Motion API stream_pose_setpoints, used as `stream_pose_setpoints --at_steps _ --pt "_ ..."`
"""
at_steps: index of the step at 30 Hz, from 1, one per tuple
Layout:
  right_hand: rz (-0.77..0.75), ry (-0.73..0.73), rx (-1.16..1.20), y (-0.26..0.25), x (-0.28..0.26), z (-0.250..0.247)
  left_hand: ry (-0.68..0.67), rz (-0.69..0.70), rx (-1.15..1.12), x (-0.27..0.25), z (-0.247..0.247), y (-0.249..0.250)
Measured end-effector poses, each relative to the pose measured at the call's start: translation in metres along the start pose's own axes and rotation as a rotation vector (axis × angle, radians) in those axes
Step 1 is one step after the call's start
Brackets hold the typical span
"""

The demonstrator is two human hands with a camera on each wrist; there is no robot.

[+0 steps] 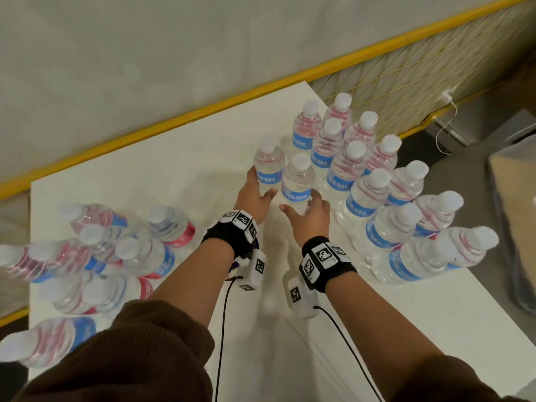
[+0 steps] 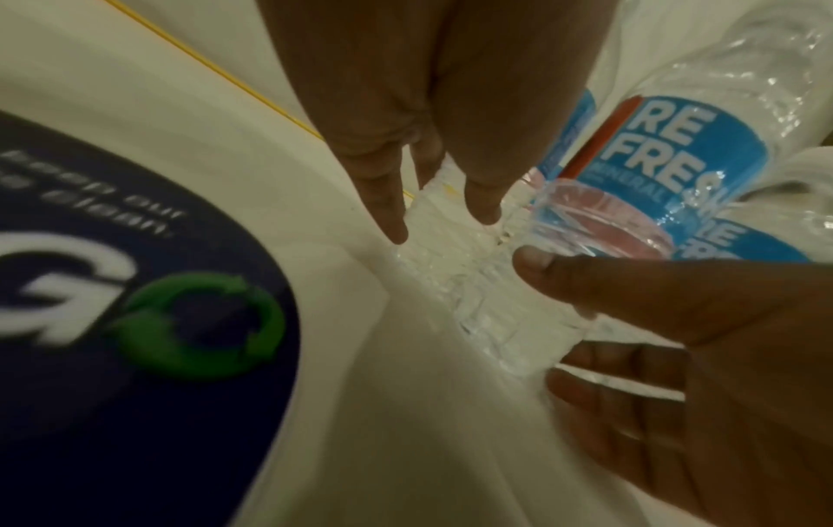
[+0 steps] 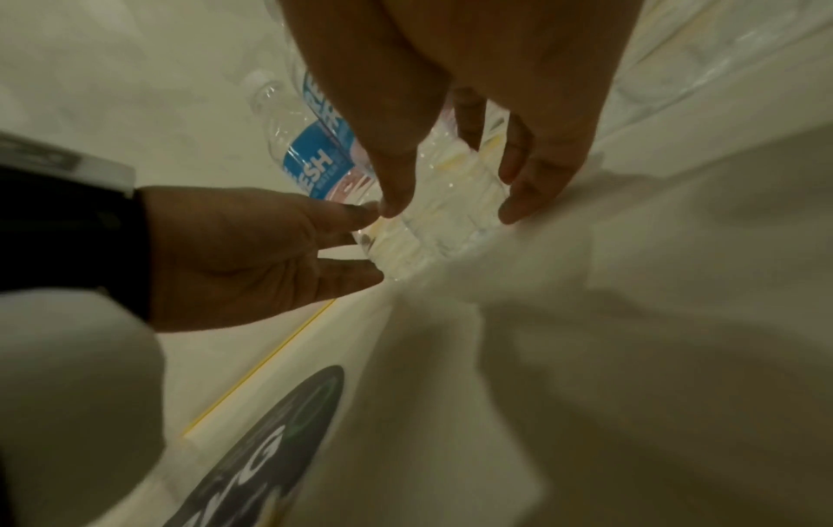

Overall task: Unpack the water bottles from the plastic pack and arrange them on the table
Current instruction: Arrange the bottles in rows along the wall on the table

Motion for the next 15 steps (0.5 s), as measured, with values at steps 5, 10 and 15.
stream_pose_setpoints --at_steps 5,10,15 --pt "0.033 0.053 0.102 -0.006 0.015 0.006 -0.064 0.004 0.046 0.033 0.003 0.002" --pt "0.017 -0.004 0.089 -0.005 0.014 0.009 -0.061 0.006 -0.038 0.038 0.006 0.002" --pt "0.053 0.021 0.092 0.000 0.014 0.010 0.004 -0.007 -0.022 0.046 0.004 0.001"
Point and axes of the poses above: each hand's wrist, its own x-axis towards the middle knuckle, its own z-axis out of the palm, y = z × x, the point moved 8 cm from there along x, towards the middle knuckle, and after that the axes turned 15 degrees about x, right-handed, at the moved point
